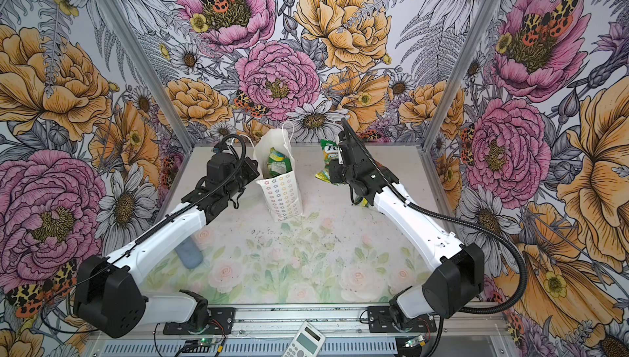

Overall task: Place the snacks into the paper bag
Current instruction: 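Lift the green packet up from the table with the right gripper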

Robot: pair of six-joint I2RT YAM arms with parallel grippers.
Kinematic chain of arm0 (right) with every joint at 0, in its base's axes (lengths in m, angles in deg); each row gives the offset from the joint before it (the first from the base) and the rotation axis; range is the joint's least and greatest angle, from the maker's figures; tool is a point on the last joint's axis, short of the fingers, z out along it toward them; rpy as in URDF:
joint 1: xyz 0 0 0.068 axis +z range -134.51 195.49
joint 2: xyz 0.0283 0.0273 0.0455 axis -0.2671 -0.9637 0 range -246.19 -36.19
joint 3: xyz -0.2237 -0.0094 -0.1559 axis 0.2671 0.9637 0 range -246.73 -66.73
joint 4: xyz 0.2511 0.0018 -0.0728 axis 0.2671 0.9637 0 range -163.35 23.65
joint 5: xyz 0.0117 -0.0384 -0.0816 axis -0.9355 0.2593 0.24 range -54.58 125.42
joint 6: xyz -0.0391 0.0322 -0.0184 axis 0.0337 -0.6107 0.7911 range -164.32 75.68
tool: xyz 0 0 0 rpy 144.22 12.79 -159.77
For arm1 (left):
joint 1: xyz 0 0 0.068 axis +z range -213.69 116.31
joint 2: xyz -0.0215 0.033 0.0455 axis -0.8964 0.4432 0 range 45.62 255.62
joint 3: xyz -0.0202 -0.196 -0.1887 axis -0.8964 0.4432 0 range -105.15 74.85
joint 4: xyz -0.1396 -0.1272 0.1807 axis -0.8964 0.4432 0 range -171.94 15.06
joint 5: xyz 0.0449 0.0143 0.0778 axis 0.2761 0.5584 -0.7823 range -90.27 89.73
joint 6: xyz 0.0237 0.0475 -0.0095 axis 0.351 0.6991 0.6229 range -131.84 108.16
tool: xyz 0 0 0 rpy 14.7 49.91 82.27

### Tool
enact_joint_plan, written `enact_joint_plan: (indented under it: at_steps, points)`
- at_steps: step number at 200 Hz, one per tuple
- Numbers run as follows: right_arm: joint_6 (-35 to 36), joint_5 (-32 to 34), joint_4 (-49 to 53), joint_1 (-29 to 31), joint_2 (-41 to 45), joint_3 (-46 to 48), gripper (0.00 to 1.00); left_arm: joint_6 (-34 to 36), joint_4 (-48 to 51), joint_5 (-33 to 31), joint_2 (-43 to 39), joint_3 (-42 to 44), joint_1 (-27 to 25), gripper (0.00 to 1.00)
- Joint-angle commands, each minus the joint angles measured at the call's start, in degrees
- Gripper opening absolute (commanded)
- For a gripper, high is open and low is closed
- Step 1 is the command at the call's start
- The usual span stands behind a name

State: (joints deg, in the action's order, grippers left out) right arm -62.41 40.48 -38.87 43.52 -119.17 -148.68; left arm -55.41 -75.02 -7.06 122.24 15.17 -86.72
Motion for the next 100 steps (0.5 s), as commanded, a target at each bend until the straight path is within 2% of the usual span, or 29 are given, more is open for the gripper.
enact_joint_plan:
  at_steps: [1,47,100]
  points:
    - [2.79,-4.27,-1.93,-0.09,1.79,-5.21,0.35,-0.29,-1.32,0.19,-1.03,0.00,-0.09,0.00]
    - [4.31,-11.36,-5.34,2.45,-1.37,-14.34,0.34,-0.29,-1.46,0.02,-1.25,0.12,-0.27,0.00]
    - [5.06,-14.22,-8.29,8.18,-8.98,-25.66,0.33,-0.20,-1.38,0.01,-1.39,0.00,-0.36,0.00]
